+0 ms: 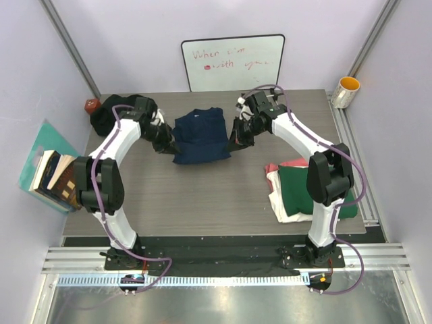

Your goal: Fold and stack the t-shirts

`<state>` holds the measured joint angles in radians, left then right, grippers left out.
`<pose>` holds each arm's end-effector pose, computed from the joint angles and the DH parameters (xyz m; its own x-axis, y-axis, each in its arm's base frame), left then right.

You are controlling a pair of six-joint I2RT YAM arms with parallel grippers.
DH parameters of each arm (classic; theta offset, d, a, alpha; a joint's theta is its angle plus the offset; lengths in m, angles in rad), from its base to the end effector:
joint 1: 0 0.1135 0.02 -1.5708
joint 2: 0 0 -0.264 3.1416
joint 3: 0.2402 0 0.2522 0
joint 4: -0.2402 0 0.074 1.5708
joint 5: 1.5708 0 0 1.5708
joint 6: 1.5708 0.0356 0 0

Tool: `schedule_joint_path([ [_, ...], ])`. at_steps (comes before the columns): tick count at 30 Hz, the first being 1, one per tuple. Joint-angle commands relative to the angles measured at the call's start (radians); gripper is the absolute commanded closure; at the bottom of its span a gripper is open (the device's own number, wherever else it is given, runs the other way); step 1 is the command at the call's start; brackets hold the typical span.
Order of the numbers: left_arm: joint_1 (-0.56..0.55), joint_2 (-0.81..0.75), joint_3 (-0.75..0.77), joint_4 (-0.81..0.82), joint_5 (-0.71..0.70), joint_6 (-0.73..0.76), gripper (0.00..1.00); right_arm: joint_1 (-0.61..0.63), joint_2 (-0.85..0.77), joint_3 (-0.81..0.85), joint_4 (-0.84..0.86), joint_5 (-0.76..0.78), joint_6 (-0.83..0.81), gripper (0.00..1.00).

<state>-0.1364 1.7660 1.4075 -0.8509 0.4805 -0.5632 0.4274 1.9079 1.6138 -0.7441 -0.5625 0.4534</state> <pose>0.3534 -0.0651 0.2440 -0.9344 -0.3496 -0.0681 -0.2559 0.7920 -0.5544 0.3671 0.1881 0.2594 -0.9663 -0.0330 -0.2552 -0.1933 0.7476 0.6354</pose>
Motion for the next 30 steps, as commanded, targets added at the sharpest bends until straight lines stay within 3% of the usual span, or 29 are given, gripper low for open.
schedule_joint_path([
  [1,0.027,0.091,0.193,-0.010,0.023,-0.040,0.99,-0.022,0.068,0.129,0.000,-0.019,0.034,0.99],
  [16,0.043,0.449,0.646,-0.082,0.010,-0.070,0.99,-0.099,0.448,0.670,-0.028,-0.040,0.088,0.99],
  [26,0.063,0.486,0.700,0.004,-0.009,-0.113,1.00,-0.101,0.471,0.689,0.173,-0.102,0.151,0.99],
  [30,0.066,0.483,0.696,0.074,-0.013,-0.121,1.00,-0.101,0.487,0.690,0.345,-0.134,0.180,0.99],
])
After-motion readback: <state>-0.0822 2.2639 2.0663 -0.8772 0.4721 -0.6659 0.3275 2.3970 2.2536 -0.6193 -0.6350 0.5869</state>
